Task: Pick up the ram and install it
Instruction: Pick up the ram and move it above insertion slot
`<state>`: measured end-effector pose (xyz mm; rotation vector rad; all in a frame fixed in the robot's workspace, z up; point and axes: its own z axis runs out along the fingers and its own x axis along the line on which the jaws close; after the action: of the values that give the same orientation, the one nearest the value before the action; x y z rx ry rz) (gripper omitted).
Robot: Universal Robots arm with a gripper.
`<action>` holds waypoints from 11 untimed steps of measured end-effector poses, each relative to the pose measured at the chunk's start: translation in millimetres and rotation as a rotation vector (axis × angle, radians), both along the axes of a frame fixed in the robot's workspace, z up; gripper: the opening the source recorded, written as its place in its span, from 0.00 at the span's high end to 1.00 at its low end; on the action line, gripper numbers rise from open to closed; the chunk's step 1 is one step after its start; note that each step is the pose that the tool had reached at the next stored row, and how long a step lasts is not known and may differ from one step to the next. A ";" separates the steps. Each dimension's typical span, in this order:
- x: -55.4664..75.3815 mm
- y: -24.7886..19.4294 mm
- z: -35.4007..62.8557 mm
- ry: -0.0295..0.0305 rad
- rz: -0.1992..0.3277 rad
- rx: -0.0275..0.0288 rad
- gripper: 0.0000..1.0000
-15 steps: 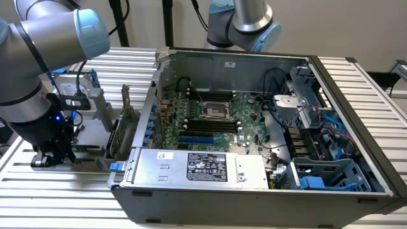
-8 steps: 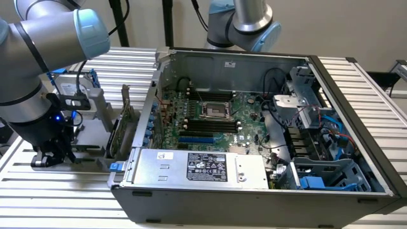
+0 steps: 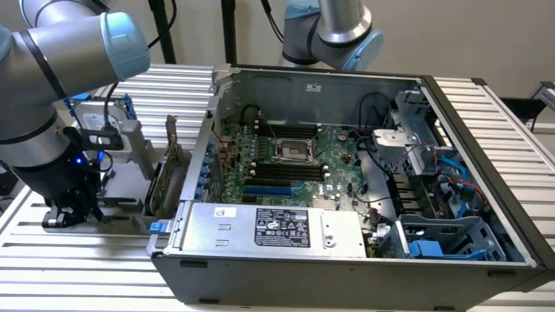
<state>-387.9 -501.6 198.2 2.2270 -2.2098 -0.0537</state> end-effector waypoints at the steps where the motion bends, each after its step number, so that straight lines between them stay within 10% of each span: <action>1: 0.0 0.0 0.0 0.0000 0.000 0.0000 0.87; 11: 0.0 0.0 10.0 -0.0001 0.000 0.0008 0.87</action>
<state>-388.0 -501.5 208.2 2.2273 -2.2103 -0.0545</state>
